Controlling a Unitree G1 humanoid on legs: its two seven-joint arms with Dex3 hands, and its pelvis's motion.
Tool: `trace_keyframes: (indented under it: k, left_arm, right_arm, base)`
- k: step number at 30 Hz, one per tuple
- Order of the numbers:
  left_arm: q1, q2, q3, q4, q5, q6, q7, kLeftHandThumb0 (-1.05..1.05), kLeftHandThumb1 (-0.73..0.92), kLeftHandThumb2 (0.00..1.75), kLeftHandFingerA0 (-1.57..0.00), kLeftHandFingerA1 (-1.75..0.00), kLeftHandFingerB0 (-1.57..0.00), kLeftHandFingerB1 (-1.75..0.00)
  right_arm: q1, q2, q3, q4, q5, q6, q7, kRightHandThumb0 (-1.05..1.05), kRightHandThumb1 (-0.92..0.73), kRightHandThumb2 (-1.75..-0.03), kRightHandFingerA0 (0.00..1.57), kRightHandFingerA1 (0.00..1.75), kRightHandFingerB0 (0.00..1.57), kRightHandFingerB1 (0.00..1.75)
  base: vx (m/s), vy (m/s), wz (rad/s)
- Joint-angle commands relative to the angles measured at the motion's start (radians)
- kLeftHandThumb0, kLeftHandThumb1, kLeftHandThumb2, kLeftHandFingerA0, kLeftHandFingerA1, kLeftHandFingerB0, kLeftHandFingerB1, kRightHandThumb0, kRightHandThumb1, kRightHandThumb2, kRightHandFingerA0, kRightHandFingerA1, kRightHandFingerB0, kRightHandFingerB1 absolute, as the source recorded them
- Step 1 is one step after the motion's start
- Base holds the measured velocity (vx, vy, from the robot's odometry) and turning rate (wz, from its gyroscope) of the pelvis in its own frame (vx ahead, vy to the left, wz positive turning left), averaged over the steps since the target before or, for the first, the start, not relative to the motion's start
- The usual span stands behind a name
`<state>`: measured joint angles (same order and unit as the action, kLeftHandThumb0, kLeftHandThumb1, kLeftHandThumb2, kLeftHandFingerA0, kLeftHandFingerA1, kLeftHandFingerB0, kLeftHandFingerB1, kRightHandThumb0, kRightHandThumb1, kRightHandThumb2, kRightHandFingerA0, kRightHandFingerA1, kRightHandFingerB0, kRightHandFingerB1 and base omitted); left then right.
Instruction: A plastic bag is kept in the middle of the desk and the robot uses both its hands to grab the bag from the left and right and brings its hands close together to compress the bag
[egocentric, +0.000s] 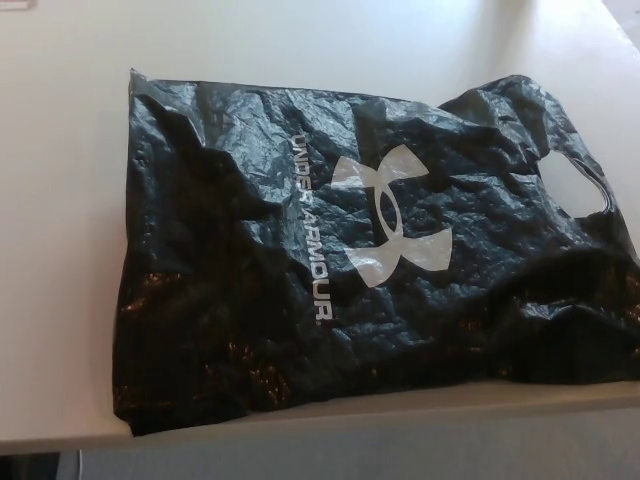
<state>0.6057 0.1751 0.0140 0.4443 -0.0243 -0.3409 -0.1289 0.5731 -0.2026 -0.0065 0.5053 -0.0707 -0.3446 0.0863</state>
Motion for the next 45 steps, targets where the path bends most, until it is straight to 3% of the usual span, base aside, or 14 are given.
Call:
trace_keyframes:
  k: [1,7,9,14,15,16,19,24,27,28,36,42,44,45]
  left_arm:
    - [0.254,0.015,0.037,-0.352,-0.323,-0.684,-0.184,-0.62,0.81,0.63,-0.27,-0.39,-0.13,-0.29]
    - [0.259,0.047,0.029,-0.269,-0.33,-0.805,-0.203,-0.35,0.58,1.13,-0.02,-0.49,0.0,-0.49]
    - [0.281,0.048,0.072,-0.354,-0.403,-0.723,-0.23,-0.36,0.52,1.09,-0.01,-0.49,0.0,-0.49]
    - [0.215,0.084,0.244,-0.529,-0.501,-0.623,-0.193,-0.73,0.82,0.64,-0.24,-0.4,-0.12,-0.27]
    - [0.179,0.1,0.295,-0.533,-0.505,-0.624,-0.173,-0.75,0.67,0.97,-0.2,-0.49,-0.09,-0.42]
    - [0.133,0.131,0.361,-0.539,-0.508,-0.622,-0.154,-0.75,0.7,0.98,-0.18,-0.49,-0.08,-0.42]
    - [0.017,0.199,0.471,-0.553,-0.532,-0.561,-0.132,-0.74,0.68,0.98,-0.2,-0.49,-0.11,-0.43]
    - [-0.197,0.303,0.598,-0.539,-0.502,-0.431,-0.064,-0.72,0.91,0.67,-0.28,-0.48,-0.16,-0.3]
    - [-0.387,0.383,0.645,-0.521,-0.452,-0.335,-0.002,-0.75,0.72,1.08,-0.24,-0.57,-0.11,-0.44]
    - [-0.479,0.417,0.641,-0.503,-0.435,-0.291,0.019,-0.72,0.91,0.68,-0.31,-0.53,-0.25,-0.31]
    - [-0.991,0.459,0.464,-0.339,-0.287,-0.048,0.07,-0.76,0.92,0.68,-0.26,-0.6,-0.22,-0.4]
    - [-1.152,0.34,0.377,-0.018,-0.195,-0.07,0.047,-0.7,0.92,0.69,-0.28,-0.43,-0.21,-0.3]
    - [-1.197,0.315,0.357,0.102,-0.169,-0.082,0.057,-0.68,0.92,0.69,-0.27,-0.45,-0.22,-0.31]
    - [-1.207,0.306,0.344,0.171,-0.139,-0.093,0.074,-0.69,0.92,0.7,-0.28,-0.46,-0.21,-0.31]
  right_arm:
    - [0.244,-0.095,-0.047,-0.312,0.158,-0.767,0.086,-0.61,-0.92,-0.7,0.23,0.41,0.22,0.39]
    - [0.335,-0.081,-0.052,-0.353,0.259,-0.746,0.122,-0.63,-0.92,-0.67,0.17,0.39,0.19,0.35]
    - [0.337,-0.073,-0.076,-0.347,0.27,-0.801,0.098,-0.31,-0.69,-1.21,0.0,0.5,0.0,0.48]
    - [0.251,-0.06,-0.204,-0.384,0.224,-0.85,0.019,-0.53,-0.92,-0.75,0.11,0.38,0.18,0.36]
    - [0.218,-0.06,-0.247,-0.395,0.212,-0.849,-0.001,-0.28,-0.73,-1.22,0.0,0.51,0.0,0.48]
    - [0.189,-0.068,-0.273,-0.447,0.249,-0.793,-0.003,-0.56,-0.92,-0.72,0.09,0.27,0.15,0.33]
    - [0.073,-0.107,-0.344,-0.509,0.314,-0.672,-0.009,-0.67,-0.73,-1.06,0.01,0.33,0.09,0.39]
    - [-0.211,-0.195,-0.466,-0.514,0.309,-0.535,-0.067,-0.68,-0.92,-0.69,0.04,0.43,0.1,0.36]
    - [-0.432,-0.277,-0.521,-0.5,0.285,-0.41,-0.106,-0.75,-0.72,-1.08,0.02,0.48,0.08,0.46]
    - [-0.519,-0.308,-0.522,-0.491,0.274,-0.345,-0.118,-0.8,-0.91,-0.72,0.0,0.58,0.1,0.47]
    - [-0.989,-0.338,-0.425,-0.251,0.184,-0.158,-0.121,-0.74,-0.9,-0.67,0.06,0.61,0.15,0.47]
    - [-1.123,-0.331,-0.349,0.003,0.143,-0.023,-0.03,-0.84,-0.74,-1.08,0.02,0.49,0.08,0.43]
    - [-1.16,-0.312,-0.341,0.086,0.162,0.017,-0.007,-0.71,-0.87,-0.67,0.08,0.37,0.11,0.3]
    - [-1.175,-0.3,-0.332,0.145,0.145,-0.021,-0.012,-0.38,-0.59,-1.14,0.01,0.52,0.0,0.51]
  base:
    - [0.0,0.0,0.0]
    - [0.0,0.0,0.0]
    - [0.0,0.0,0.0]
    - [0.0,0.0,0.0]
    - [0.0,0.0,0.0]
    - [0.0,0.0,0.0]
    - [0.0,0.0,0.0]
    - [0.0,0.0,0.0]
    - [0.0,0.0,0.0]
    - [0.0,0.0,0.0]
    - [0.0,0.0,0.0]
    - [0.0,0.0,0.0]
    - [0.0,0.0,0.0]
    - [0.0,0.0,0.0]
